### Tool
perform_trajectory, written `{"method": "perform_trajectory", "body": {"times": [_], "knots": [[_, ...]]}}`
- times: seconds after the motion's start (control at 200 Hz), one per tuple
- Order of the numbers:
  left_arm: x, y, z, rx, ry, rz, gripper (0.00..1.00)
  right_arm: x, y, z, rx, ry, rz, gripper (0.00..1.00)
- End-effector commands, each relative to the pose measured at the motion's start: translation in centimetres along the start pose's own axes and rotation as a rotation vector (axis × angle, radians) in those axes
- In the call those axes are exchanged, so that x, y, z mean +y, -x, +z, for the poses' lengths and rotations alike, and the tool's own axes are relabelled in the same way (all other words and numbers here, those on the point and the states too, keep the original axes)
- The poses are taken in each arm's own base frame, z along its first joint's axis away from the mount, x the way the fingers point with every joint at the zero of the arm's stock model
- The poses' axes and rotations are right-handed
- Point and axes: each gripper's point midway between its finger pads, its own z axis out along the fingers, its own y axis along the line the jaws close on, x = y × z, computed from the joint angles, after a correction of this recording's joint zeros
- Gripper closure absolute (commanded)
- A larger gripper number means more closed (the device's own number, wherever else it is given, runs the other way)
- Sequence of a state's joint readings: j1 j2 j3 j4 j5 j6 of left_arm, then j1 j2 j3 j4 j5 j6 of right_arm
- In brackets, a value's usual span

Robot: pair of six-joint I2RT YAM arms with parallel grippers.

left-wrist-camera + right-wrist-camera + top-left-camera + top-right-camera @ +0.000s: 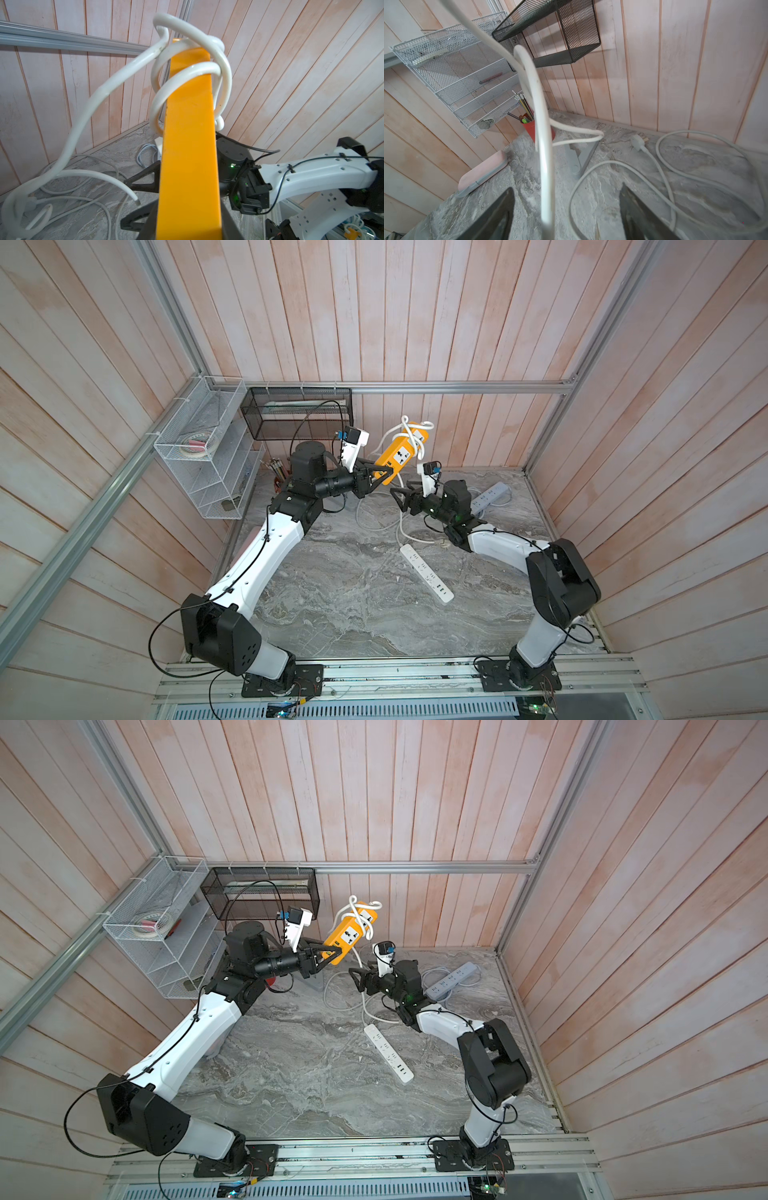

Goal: Wrap the cord around the power strip
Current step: Wrap the power cord around the power strip.

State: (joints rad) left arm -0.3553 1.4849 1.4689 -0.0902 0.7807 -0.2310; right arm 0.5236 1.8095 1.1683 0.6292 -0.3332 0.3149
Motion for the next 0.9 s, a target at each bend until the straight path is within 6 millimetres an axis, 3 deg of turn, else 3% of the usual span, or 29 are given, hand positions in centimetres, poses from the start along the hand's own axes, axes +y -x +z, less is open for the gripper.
{"method": "perform_trajectory", "body": {"times": [0.0,0.075,0.215,0.375,0.63,0.765,0.895], "knots": [[-2.2,6.9,-2.8,-0.169,0.027,0.149,1.0,-2.1,-0.1,1.6,0.028,-0.082,-0.066,0.55],[-0.7,9.7,-5.6,-0.259,0.13,0.154,1.0,-4.2,0.6,0.5,0.051,-0.168,-0.084,0.81],[2.2,13.8,-12.6,-0.467,0.291,0.145,1.0,-6.2,2.5,-5.0,0.07,-0.301,-0.179,0.95],[4.5,15.6,-17.3,-0.587,0.449,0.161,1.0,-9.8,2.7,-12.5,0.134,-0.487,-0.177,0.95],[6.4,16.5,-22.8,-0.698,0.622,0.172,1.0,-20.5,-2.3,-24.2,0.262,-0.907,0.145,0.86],[6.3,16.8,-23.3,-0.703,0.652,0.189,1.0,-23.1,-3.6,-26.8,0.275,-1.018,0.197,0.8],[6.5,16.6,-22.6,-0.695,0.621,0.173,1.0,-23.9,-4.0,-26.4,0.295,-1.024,0.196,0.79]]}}
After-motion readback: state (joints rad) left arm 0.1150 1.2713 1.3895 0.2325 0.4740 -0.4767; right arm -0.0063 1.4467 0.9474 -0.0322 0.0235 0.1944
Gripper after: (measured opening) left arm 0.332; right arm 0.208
